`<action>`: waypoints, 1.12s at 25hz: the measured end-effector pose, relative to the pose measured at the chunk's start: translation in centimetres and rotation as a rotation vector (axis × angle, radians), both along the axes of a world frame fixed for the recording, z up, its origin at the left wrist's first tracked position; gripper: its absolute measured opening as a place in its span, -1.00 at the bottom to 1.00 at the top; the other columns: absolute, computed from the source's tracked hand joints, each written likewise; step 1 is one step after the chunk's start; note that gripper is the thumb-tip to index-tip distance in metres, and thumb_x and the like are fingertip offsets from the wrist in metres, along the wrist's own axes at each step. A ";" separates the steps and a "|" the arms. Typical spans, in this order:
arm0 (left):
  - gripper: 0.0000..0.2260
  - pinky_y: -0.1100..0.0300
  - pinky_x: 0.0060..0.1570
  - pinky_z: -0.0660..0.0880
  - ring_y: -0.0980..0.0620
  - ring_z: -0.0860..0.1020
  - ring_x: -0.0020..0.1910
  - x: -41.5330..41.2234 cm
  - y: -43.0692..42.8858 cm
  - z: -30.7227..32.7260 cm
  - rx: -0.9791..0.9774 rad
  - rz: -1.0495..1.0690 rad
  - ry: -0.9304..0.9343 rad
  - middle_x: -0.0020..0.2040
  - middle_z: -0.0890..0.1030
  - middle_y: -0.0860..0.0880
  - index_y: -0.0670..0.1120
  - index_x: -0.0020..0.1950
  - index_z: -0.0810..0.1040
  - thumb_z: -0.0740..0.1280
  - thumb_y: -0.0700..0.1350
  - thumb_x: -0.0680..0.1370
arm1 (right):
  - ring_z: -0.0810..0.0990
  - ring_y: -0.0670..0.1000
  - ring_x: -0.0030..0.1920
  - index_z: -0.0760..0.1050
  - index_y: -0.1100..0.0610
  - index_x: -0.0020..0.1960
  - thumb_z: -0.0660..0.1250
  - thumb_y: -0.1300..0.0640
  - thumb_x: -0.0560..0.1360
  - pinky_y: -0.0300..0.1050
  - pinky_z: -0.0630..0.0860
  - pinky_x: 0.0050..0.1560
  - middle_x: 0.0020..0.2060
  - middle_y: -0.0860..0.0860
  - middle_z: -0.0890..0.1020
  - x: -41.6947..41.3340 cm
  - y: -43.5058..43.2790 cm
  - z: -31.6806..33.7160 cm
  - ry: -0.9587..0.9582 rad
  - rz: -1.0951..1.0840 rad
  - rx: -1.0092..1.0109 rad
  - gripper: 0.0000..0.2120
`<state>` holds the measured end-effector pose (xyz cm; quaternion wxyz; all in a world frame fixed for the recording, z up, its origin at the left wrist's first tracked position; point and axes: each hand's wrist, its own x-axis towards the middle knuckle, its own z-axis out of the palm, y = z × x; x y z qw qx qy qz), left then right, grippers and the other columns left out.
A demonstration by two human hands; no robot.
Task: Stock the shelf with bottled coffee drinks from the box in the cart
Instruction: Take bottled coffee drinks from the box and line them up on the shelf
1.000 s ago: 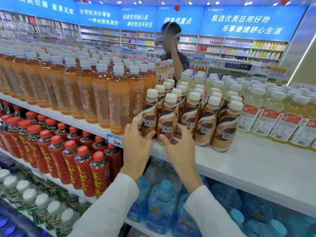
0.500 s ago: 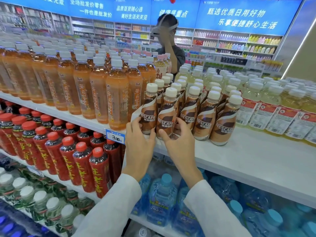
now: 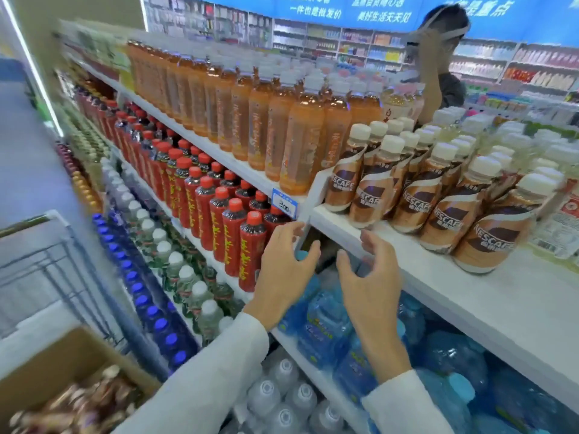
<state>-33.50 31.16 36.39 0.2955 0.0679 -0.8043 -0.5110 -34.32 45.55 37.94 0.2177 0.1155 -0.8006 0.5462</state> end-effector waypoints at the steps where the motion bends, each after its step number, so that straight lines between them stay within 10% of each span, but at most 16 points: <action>1: -0.65 0.44 0.11 0.43 0.28 0.50 0.14 2.0 -0.5 -1.3 -0.003 0.046 -0.023 0.18 0.53 0.17 0.05 0.34 0.50 0.40 0.07 0.59 | 0.50 -0.21 0.25 0.46 -0.03 0.35 0.43 0.05 0.55 -0.28 0.42 0.25 0.19 -0.20 0.53 1.4 -0.1 -1.1 -0.004 0.048 -0.003 -0.61; 11: -0.82 0.06 0.16 0.55 0.17 0.62 0.10 27.1 -6.1 -17.1 0.190 0.525 -0.409 0.07 0.68 0.16 0.05 0.20 0.62 0.36 0.04 0.63 | 0.55 -0.12 0.24 0.53 -0.07 0.32 0.31 -0.08 0.62 -0.04 0.50 0.29 0.21 -0.20 0.59 12.4 -4.1 -15.0 -0.472 0.519 0.099 -0.71; 22: -0.82 0.37 -0.15 0.45 0.18 0.62 -0.05 38.4 -13.4 -24.8 0.639 0.883 -0.643 -0.04 0.64 0.20 0.14 0.09 0.57 0.31 0.20 0.61 | 0.58 -0.01 0.20 0.52 0.05 0.36 0.31 -0.06 0.62 -0.06 0.46 0.26 0.23 -0.02 0.61 16.3 -15.3 -26.9 -0.923 0.679 0.479 -0.64; 28: -0.72 -0.13 0.18 0.59 -0.12 0.66 0.08 37.9 -19.2 -29.5 0.878 0.968 -0.701 0.14 0.67 -0.05 -0.04 0.25 0.59 0.33 0.09 0.64 | 0.57 0.00 0.23 0.55 0.04 0.29 0.33 -0.01 0.62 -0.07 0.46 0.26 0.18 -0.03 0.63 17.4 -20.1 -29.2 -1.010 0.655 0.564 -0.72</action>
